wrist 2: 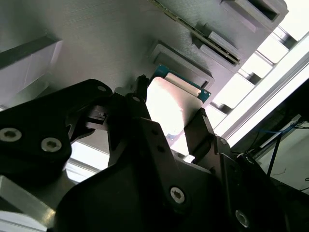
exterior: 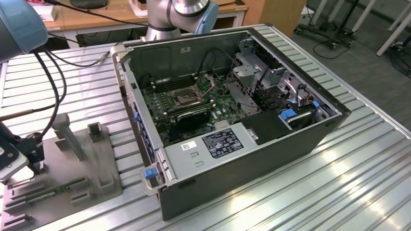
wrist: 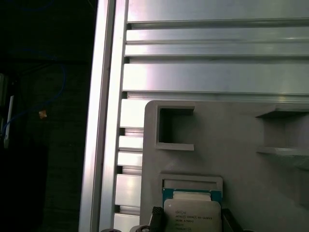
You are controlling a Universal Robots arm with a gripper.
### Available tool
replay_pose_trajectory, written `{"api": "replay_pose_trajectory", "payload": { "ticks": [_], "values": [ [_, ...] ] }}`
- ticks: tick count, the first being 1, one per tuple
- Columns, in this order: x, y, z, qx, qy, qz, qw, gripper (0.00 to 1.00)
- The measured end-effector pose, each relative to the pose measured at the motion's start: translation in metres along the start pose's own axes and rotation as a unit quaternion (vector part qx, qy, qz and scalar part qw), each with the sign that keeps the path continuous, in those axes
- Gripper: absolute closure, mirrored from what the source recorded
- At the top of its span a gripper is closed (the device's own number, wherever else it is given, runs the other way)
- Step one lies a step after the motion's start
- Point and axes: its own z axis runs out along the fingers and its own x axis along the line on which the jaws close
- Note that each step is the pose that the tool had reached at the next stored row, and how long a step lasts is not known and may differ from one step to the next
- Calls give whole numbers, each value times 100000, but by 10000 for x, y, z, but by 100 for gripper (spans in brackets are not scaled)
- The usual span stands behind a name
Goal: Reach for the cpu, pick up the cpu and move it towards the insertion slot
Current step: 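Pick up the cpu and move it towards the insertion slot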
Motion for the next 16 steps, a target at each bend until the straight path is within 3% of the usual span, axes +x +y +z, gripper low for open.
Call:
{"api": "replay_pose_trajectory", "payload": {
  "ticks": [16],
  "values": [
    [0, 3, -64, -3, -5, -1, 100000, 45]
  ]
}}
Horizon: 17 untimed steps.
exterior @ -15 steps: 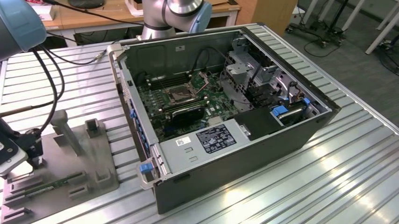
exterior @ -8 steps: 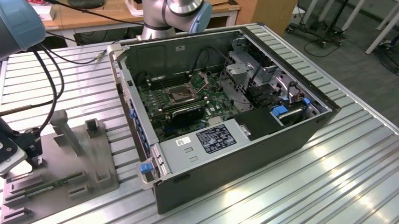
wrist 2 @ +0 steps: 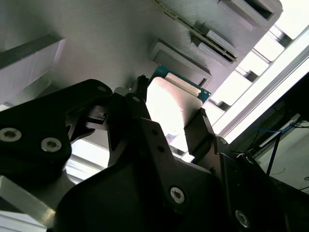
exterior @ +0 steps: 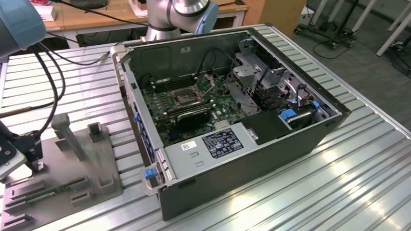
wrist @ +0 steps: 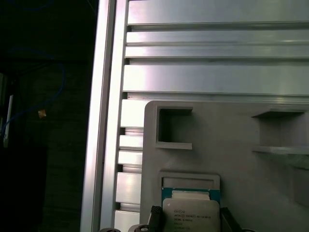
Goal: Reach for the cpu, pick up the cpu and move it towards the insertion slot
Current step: 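Pick up the cpu and move it towards the insertion slot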
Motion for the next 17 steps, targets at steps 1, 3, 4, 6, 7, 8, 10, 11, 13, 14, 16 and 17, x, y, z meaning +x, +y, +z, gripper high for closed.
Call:
{"api": "replay_pose_trajectory", "payload": {
  "ticks": [1, 3, 4, 6, 7, 8, 10, 11, 13, 14, 16, 17],
  "values": [
    [0, 0, -5, 6, 7, 0, 100000, 45],
    [0, 1, -15, 7, 11, 2, 100000, 45],
    [0, 1, -20, 8, 9, 5, 100000, 45],
    [0, 2, -29, 6, 5, 3, 100000, 45],
    [0, 2, -32, 0, -2, 2, 100000, 45],
    [0, 2, -36, 2, -1, 1, 100000, 45],
    [0, 2, -44, 5, 5, 2, 100000, 45],
    [0, 2, -47, 3, 4, 0, 100000, 45],
    [0, 3, -56, 8, 10, 2, 100000, 45],
    [0, 3, -60, 7, 9, 3, 100000, 45],
    [0, 3, -68, 2, 1, 3, 100000, 45],
    [0, 3, -72, 6, 4, 2, 100000, 45]
  ]
}}
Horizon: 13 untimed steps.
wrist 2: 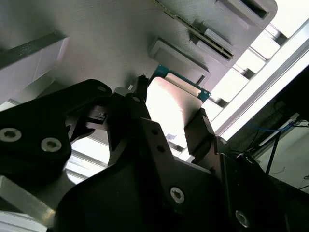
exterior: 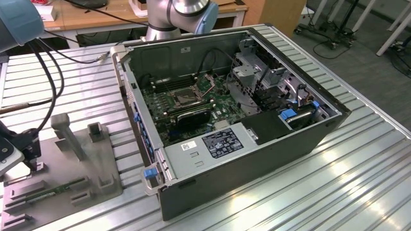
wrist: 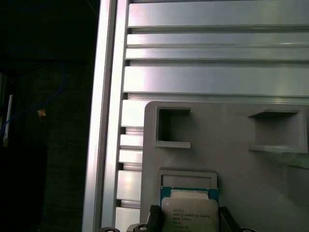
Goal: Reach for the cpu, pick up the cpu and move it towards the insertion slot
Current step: 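Pick up the cpu and move it towards the insertion slot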
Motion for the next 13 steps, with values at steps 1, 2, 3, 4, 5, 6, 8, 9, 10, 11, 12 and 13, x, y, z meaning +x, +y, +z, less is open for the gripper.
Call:
{"api": "replay_pose_trajectory", "payload": {
  "ticks": [1, 2, 3, 4, 5, 6, 8, 9, 10, 11, 12, 13],
  "values": [
    [0, 0, -4, -2, 0, -1, 100000, 45],
    [0, 0, -8, -1, 0, 0, 100000, 45],
    [0, 0, -12, -1, 2, 0, 100000, 45],
    [0, 1, -17, -1, 1, -2, 100000, 45],
    [0, 1, -19, -5, -5, -3, 100000, 45],
    [0, 1, -21, -6, -7, 0, 100000, 45],
    [0, 1, -23, 13, 5, -2, 100000, 45],
    [0, 1, -23, 14, 5, -2, 100000, 45],
    [0, 1, -23, 14, 4, -2, 100000, 45],
    [0, 1, -27, 17, 7, -2, 100000, 45],
    [0, 1, -28, 17, 9, -3, 100000, 45],
    [0, 1, -29, 14, -1, -2, 100000, 45]
  ]
}}
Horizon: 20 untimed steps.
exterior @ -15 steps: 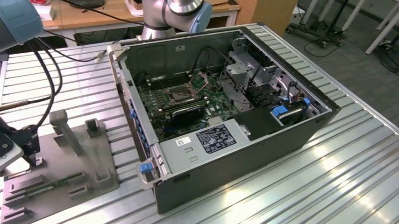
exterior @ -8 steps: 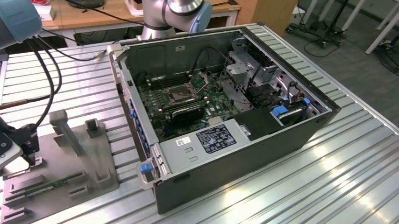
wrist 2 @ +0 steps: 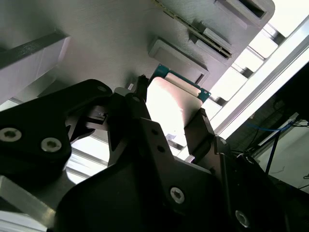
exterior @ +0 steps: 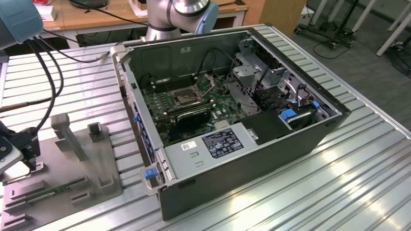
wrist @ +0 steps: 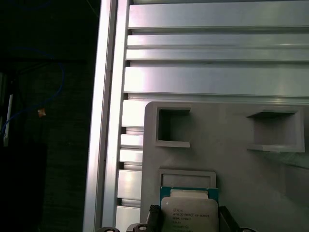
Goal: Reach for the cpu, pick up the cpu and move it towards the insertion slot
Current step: 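Pick up the cpu and move it towards the insertion slot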
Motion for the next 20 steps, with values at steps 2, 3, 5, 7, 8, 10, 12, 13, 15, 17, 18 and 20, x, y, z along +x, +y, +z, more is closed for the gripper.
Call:
{"api": "replay_pose_trajectory", "payload": {
  "ticks": [2, 3, 5, 7, 8, 10, 12, 13, 15, 17, 18, 20],
  "values": [
    [1, 0, -15, 17, 27, 3, 100000, 45],
    [0, 1, -23, 8, 14, 1, 100000, 45],
    [0, 2, -39, 3, 5, 0, 100000, 45],
    [0, 2, -60, 4, 5, -1, 100000, 45],
    [0, 3, -71, 5, 7, 0, 100000, 45],
    [0, 4, -88, 4, 3, 0, 100000, 45],
    [0, 4, -103, 4, 4, 1, 100000, 45],
    [0, 5, -109, 3, 4, 1, 100000, 45],
    [0, 5, -123, 4, 6, 2, 100000, 45],
    [0, 6, -137, 1, 3, 1, 100000, 45],
    [0, 6, -144, 3, 1, 0, 100000, 45],
    [0, 7, -160, 3, 5, 1, 100000, 45]
  ]
}}
